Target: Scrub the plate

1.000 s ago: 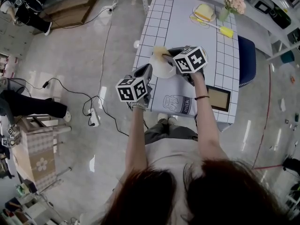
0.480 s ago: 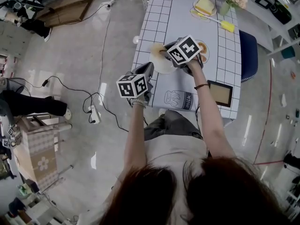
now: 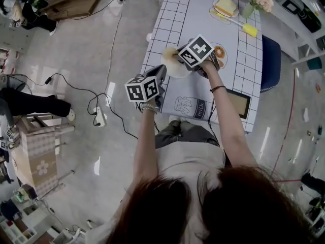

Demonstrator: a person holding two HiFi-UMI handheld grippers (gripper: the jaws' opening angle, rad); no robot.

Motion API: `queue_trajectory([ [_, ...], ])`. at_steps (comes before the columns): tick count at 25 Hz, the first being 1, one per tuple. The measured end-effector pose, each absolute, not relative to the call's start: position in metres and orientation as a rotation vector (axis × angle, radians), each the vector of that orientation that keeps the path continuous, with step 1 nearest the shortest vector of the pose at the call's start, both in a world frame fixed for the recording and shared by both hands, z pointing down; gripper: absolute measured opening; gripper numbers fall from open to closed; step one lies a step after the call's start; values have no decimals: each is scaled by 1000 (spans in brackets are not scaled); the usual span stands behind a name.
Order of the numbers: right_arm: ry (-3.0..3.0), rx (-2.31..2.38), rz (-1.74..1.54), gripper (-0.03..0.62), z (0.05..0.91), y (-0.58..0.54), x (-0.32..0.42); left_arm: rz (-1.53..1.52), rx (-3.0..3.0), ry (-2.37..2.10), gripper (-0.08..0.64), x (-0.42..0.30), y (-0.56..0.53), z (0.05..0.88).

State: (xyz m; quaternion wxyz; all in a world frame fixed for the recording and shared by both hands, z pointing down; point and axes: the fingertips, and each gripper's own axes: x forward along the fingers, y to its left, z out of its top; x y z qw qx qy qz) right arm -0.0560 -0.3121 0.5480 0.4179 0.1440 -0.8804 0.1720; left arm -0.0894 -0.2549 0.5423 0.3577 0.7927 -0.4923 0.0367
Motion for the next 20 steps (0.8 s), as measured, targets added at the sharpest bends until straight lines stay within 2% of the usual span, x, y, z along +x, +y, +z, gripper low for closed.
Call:
queue_trajectory([
  [20, -2131, 325, 448, 78, 567, -319, -63, 92, 2000, -1282, 11, -97, -257, 548],
])
